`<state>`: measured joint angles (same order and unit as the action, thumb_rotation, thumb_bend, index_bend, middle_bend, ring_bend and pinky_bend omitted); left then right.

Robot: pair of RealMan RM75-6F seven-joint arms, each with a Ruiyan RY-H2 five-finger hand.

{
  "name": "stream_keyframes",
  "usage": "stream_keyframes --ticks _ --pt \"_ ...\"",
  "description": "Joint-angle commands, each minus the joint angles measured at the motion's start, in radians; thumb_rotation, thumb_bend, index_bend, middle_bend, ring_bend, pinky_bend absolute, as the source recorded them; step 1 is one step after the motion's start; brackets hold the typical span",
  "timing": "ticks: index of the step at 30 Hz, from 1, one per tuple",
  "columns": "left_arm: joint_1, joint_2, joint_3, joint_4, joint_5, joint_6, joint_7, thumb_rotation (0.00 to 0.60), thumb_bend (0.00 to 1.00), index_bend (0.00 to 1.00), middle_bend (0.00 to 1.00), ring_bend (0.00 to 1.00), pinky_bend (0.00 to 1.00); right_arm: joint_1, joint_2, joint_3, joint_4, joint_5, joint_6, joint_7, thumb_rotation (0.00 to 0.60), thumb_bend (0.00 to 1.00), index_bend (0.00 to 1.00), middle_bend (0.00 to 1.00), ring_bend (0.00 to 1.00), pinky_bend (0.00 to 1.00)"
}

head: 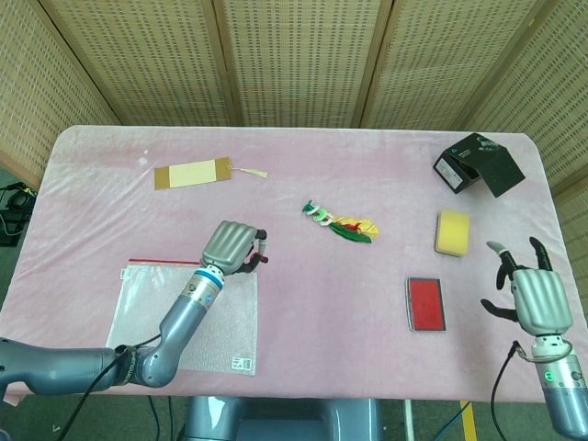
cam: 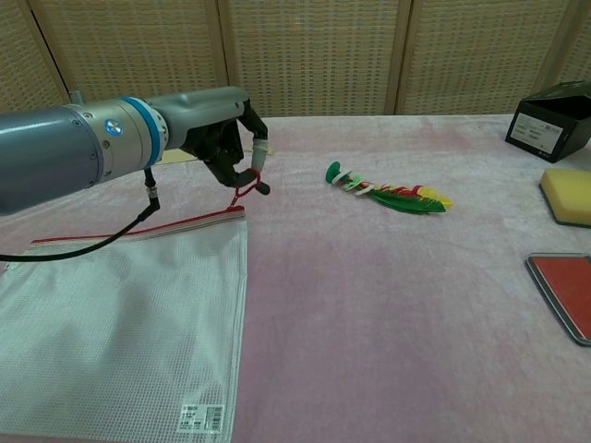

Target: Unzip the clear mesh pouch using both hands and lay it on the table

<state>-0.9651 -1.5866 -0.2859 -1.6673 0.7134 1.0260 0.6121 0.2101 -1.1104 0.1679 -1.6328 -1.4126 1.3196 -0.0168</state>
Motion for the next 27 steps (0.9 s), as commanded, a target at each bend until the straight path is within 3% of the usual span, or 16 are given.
stream_keyframes --ticks 1,6,11,18,27 --pt "0.003 0.02 -0.023 -0.034 0.065 0.015 -0.048 0.6 0.63 0.86 0.96 0.89 1.0 0.107 0.011 0.038 -0.019 0.021 -0.179 0.171 0.6 0.0 0.34 0.95 0.93 1.0" --pt "0.014 0.014 -0.038 -0.04 0.169 0.041 -0.131 0.6 0.63 0.87 0.96 0.89 1.0 0.217 0.033 0.069 -0.043 0.118 -0.415 0.327 0.6 0.0 0.35 0.96 0.94 1.0" --pt "0.002 0.01 -0.058 -0.039 0.188 0.041 -0.156 0.6 0.63 0.87 0.96 0.89 1.0 0.331 0.043 0.089 -0.064 0.222 -0.64 0.393 0.6 0.0 0.35 0.96 0.94 1.0" --pt "-0.017 -0.022 -0.078 -0.017 0.208 0.048 -0.193 0.6 0.63 0.87 0.96 0.89 1.0 0.463 -0.041 0.148 -0.041 0.416 -0.836 0.516 0.6 0.0 0.35 0.96 0.94 1.0" --pt "-0.037 -0.04 -0.085 0.003 0.213 0.054 -0.194 0.6 0.63 0.87 0.96 0.89 1.0 0.55 -0.077 0.177 -0.023 0.555 -0.941 0.576 0.6 0.07 0.37 0.96 0.96 1.0"
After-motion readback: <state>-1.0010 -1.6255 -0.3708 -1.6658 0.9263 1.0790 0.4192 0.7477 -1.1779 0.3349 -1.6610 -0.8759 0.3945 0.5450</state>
